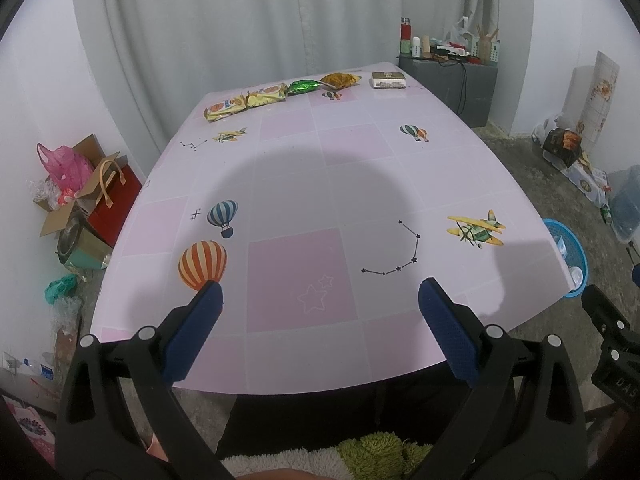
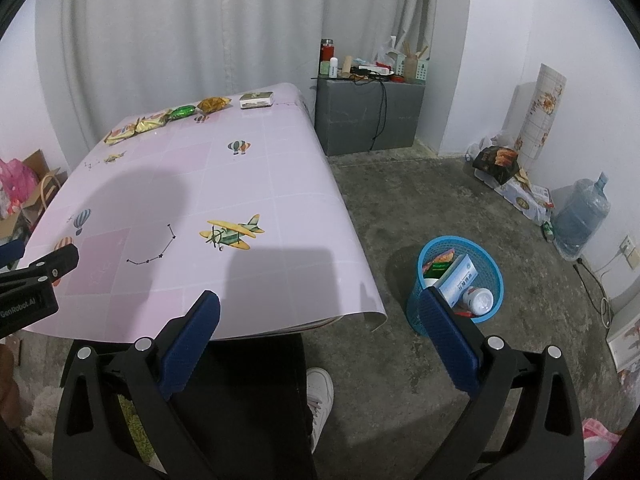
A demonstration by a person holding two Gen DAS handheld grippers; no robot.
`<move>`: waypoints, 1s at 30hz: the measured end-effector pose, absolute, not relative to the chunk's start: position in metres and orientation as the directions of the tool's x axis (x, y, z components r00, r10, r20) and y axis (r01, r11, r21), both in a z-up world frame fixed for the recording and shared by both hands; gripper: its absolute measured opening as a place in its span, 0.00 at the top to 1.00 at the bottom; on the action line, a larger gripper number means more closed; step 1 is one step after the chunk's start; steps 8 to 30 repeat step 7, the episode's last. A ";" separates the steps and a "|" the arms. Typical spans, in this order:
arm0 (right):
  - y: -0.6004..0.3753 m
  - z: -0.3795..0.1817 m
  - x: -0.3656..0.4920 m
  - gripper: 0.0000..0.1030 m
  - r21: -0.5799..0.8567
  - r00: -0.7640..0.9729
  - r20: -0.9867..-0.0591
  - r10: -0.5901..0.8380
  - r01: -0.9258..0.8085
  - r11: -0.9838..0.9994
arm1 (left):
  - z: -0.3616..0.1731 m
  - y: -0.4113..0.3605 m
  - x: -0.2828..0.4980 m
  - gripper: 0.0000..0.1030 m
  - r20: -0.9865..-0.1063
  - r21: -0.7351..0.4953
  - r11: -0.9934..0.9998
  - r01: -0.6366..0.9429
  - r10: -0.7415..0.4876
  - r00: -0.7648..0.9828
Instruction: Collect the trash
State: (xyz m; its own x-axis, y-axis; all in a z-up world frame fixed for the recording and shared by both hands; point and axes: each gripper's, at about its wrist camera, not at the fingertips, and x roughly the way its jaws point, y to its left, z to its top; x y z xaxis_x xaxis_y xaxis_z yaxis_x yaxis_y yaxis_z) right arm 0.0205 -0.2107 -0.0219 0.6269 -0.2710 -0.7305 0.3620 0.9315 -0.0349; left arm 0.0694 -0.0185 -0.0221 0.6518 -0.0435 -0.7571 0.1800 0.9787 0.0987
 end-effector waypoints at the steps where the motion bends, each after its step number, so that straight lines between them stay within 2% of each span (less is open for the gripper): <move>1: -0.211 -0.022 0.020 0.06 -0.035 0.627 -0.730 -0.272 0.363 0.931 | -0.022 -0.019 0.069 0.09 -0.757 0.098 0.979 0.180 -0.044 0.652; 30: -0.210 -0.022 0.021 0.06 -0.035 0.627 -0.730 -0.271 0.362 0.932 | -0.027 -0.019 0.068 0.09 -0.762 0.099 0.978 0.183 -0.044 0.646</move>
